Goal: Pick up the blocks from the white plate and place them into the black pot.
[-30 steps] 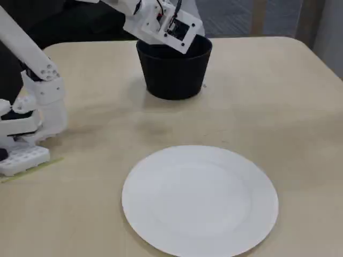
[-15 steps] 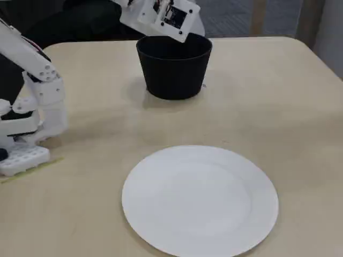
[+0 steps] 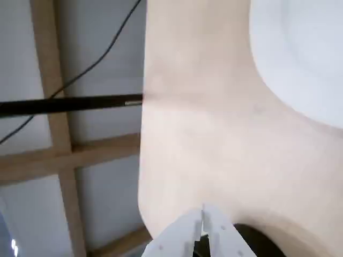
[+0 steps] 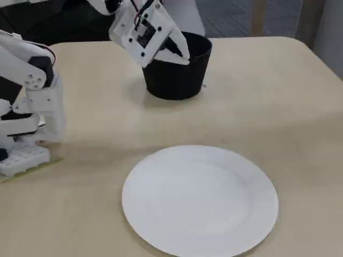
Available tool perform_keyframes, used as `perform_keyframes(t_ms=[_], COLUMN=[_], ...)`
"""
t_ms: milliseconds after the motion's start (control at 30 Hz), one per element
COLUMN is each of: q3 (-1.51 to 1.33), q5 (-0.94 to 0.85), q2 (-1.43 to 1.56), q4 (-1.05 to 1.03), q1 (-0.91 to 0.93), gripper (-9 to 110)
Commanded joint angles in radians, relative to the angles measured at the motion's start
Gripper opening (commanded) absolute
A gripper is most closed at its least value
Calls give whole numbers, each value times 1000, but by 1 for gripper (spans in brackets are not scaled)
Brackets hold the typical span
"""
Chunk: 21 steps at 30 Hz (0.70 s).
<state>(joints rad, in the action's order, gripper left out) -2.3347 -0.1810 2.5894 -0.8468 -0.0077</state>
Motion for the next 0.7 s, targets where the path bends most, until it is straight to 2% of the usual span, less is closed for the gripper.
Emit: perform_keyframes(t_ms=[0,167,367,533,667], q3=[-58,-229,-382,-577,-626], q5=[28,80,52,103,91], q2=[86,270,377,646,664], q4=[-3,-3,3,-26,-38], q1=[15,14,2,15,12], gripper=[-2,-2,-2,-2,-2])
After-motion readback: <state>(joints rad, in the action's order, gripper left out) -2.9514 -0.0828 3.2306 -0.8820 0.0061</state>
